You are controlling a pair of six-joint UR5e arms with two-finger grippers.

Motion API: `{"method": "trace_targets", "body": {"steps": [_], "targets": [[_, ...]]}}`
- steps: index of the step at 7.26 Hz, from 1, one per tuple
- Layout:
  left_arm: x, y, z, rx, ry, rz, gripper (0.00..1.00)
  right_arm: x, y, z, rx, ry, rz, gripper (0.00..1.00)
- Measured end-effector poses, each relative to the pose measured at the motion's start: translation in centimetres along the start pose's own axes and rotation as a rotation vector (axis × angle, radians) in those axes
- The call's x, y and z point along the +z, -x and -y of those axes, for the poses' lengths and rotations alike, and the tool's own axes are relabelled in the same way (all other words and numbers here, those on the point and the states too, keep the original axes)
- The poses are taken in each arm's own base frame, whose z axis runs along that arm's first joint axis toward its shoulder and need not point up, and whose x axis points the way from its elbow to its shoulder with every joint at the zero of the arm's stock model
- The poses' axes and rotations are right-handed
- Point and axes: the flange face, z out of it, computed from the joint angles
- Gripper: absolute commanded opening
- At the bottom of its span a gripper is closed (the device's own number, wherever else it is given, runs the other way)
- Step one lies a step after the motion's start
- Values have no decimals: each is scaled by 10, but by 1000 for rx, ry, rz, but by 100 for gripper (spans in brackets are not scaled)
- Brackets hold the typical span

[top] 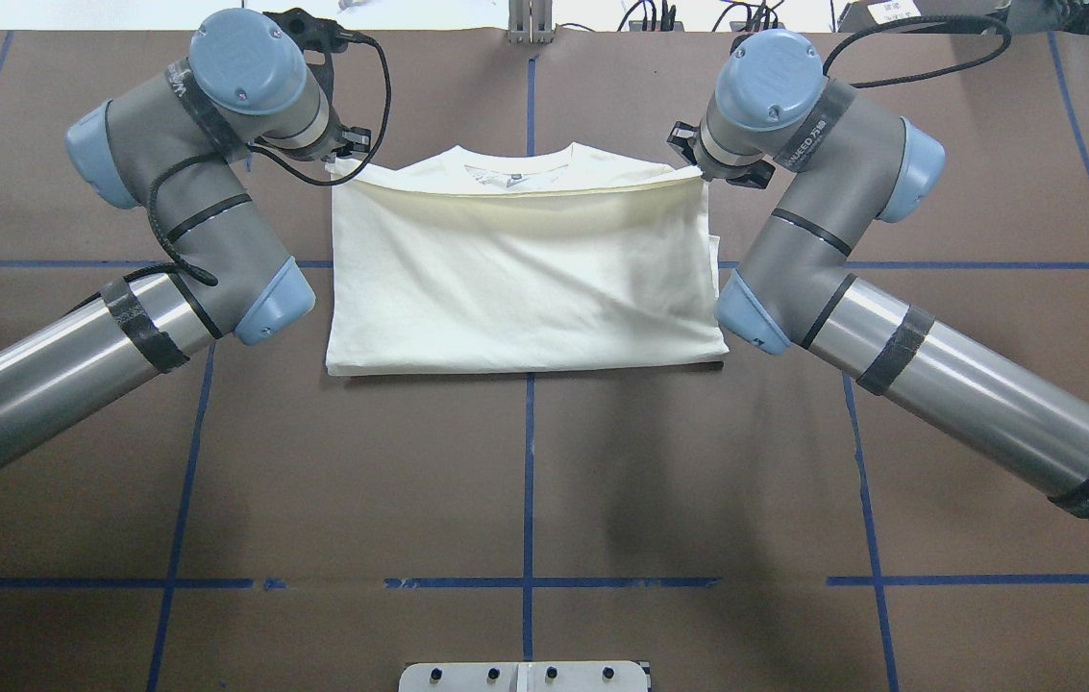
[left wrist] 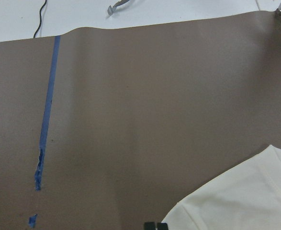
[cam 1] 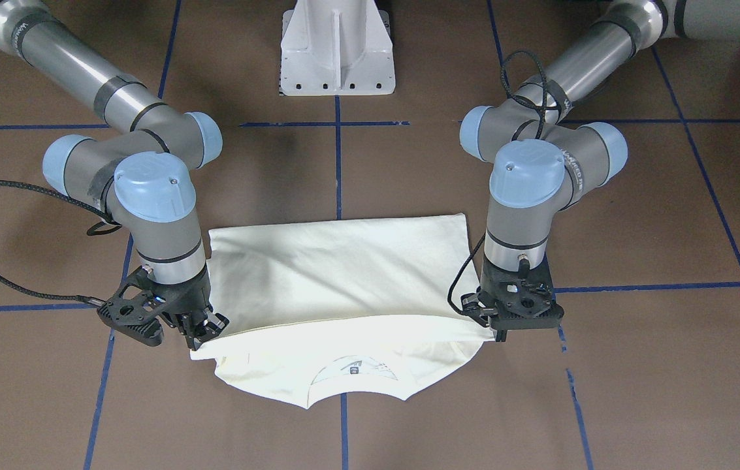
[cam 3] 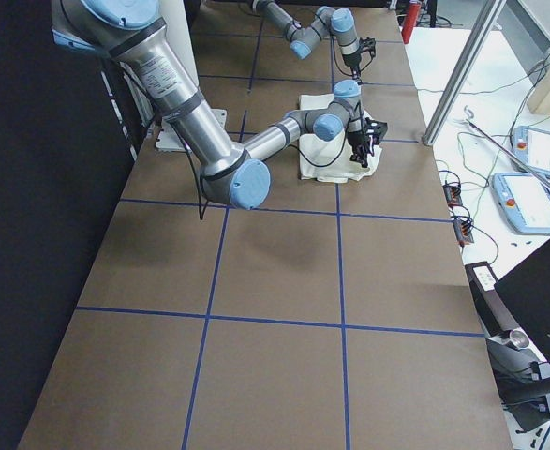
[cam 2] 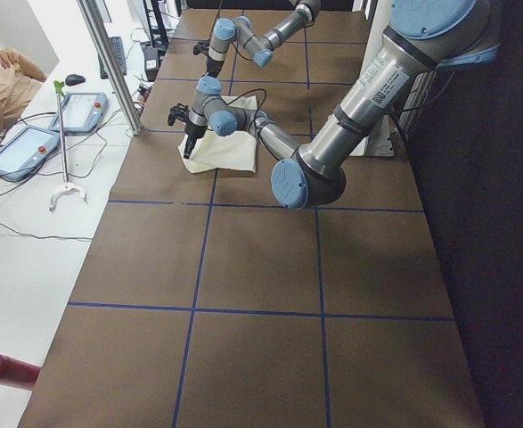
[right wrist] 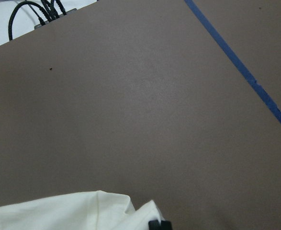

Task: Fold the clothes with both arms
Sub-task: 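Release the hem and lower the left gripper to the folded shirt's side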

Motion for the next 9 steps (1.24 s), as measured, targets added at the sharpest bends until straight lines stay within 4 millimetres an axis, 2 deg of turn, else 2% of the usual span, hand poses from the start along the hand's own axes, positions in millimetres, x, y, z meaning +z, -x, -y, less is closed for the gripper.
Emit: {"method": "trace_targets", "body": {"steps": [1,3,5,6,7,8,9], "targets": [[3,0,-2,3,3,1,99,2,-1,-2,-4,2,-3,100],[0,6,-9,57,-13,-27,100,2,-1,-10,-55,-30,-2,100],[-23,31,-41,108,-24,-117,100,-7,-4,-10,-163,-40,17,100],[-35,33,-66,123,-7,-161,100,-11,-9,-11,-198,-41,26,100],[-40,28,-100,131,21,-198,100,-16,-11,-12,-212,-42,35,100],[-39,23,-134,127,49,-229,100,-18,-12,-12,-216,-44,40,100],[-33,21,-163,129,68,-257,94,-19,-13,-12,-217,-44,41,100]]}}
